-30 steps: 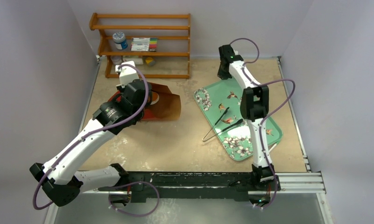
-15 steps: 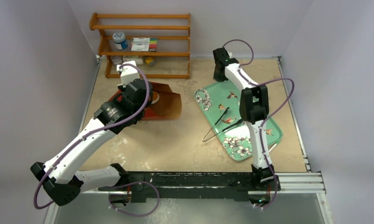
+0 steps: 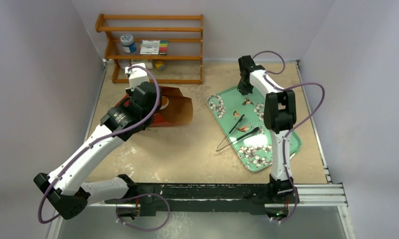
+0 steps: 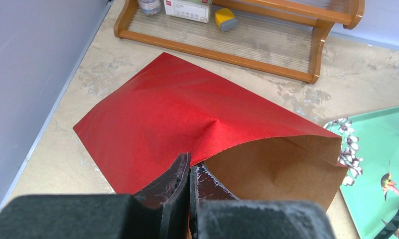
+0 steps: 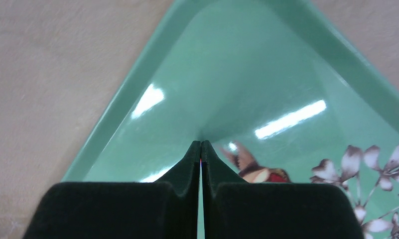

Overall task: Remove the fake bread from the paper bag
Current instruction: Adjust the container at the center of the board.

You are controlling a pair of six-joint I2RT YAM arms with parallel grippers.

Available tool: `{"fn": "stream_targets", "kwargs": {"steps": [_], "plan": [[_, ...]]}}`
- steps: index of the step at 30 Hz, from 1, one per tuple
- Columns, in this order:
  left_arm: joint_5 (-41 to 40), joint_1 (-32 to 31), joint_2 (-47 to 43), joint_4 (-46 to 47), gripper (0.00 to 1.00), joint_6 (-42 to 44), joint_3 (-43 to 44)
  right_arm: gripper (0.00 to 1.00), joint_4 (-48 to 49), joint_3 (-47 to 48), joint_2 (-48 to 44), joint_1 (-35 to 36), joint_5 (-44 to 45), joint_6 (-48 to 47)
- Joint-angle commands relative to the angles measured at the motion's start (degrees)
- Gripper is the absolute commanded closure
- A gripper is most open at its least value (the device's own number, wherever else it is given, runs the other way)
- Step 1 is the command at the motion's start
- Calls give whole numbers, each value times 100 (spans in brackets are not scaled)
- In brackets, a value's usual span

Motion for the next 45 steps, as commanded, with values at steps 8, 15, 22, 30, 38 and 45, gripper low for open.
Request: {"fn": "stream_targets", "kwargs": {"steps": [8,15,22,30,38,45], "plan": [[178,205,107,191,100,241,5,99,-489,1996,1315,-287,-140,-357],[150,230,147,24,100,214,44,98,-229,2708,1941,-118,-820,-930],[184,242,237,29,100,174,41,96,-367,3137,2390,554,-1364,-1325],[188,239,229,1,100,157,97,95,-114,1967,1952,1133,-1606,-1320],[247,242,228,35,100,138,97,95,110,457,1001,1499,-1814,-1363],[328,239,250,184,100,230,92,95,449,-1075,-100,1812,-1703,-1183]]}}
